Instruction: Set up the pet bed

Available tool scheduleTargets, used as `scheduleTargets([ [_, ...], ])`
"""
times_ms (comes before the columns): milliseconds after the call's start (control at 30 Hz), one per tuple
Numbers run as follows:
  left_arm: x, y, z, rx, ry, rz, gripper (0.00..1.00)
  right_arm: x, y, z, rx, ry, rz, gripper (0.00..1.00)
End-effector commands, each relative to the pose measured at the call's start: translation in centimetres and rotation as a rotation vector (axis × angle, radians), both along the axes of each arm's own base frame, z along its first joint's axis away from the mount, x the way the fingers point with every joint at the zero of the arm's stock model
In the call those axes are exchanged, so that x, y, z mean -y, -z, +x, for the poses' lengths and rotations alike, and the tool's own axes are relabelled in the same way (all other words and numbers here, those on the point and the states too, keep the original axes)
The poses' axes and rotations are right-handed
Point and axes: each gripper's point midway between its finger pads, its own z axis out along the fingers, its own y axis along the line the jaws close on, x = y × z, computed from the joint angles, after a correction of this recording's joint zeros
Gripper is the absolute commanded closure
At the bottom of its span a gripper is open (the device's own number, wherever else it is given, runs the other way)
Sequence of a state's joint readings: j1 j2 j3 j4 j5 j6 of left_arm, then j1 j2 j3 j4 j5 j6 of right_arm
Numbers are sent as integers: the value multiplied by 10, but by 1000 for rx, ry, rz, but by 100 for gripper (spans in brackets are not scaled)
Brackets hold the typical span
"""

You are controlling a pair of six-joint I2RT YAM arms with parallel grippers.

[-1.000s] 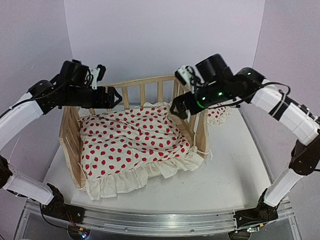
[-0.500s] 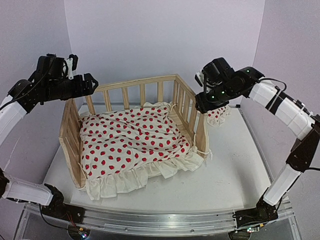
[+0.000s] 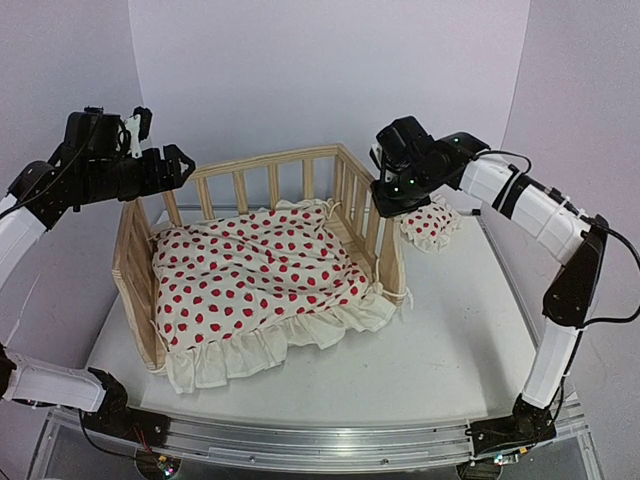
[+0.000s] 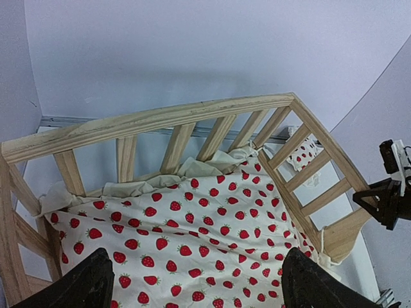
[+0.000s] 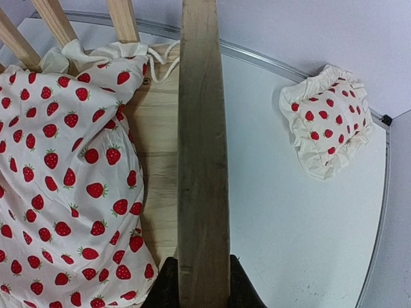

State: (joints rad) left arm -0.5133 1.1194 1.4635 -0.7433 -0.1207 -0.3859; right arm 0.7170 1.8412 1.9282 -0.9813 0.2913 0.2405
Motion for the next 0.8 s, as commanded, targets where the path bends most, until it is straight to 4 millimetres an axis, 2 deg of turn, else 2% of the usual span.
scheduleTargets([
  [0,-1,-13,-2,36,2,-31,9,6,-23,43,205,185,-24,100],
  [100,5,-10,3,27,19,-36,9,-6,-26,40,189,142,17,100],
  [167,10,-10,4,27,37,-41,10,-10,-36,30,178,79,40,75],
  [200,12,-11,5,27,45,-42,10,-11,-47,22,179,30,61,59],
  [267,14,-13,5,35,58,-42,9,-8,-75,3,206,-43,101,34],
  [367,16,-22,2,72,83,-46,9,21,-117,-20,298,-68,94,16],
  [433,17,-28,-1,101,100,-53,7,53,-134,-27,321,-45,131,10],
  [467,17,-31,-3,117,107,-59,7,71,-135,-24,318,-17,152,9],
  [500,17,-34,-5,130,113,-67,6,87,-132,-17,318,20,169,7],
  [567,18,-35,-6,142,119,-79,6,125,-110,5,283,122,179,5],
  [633,19,-31,-4,136,117,-84,6,161,-77,34,216,229,236,5],
  [700,27,-27,-6,117,158,-101,6,189,-38,61,151,326,307,5],
  [767,31,-24,-7,101,178,-115,6,205,1,84,86,385,401,5],
])
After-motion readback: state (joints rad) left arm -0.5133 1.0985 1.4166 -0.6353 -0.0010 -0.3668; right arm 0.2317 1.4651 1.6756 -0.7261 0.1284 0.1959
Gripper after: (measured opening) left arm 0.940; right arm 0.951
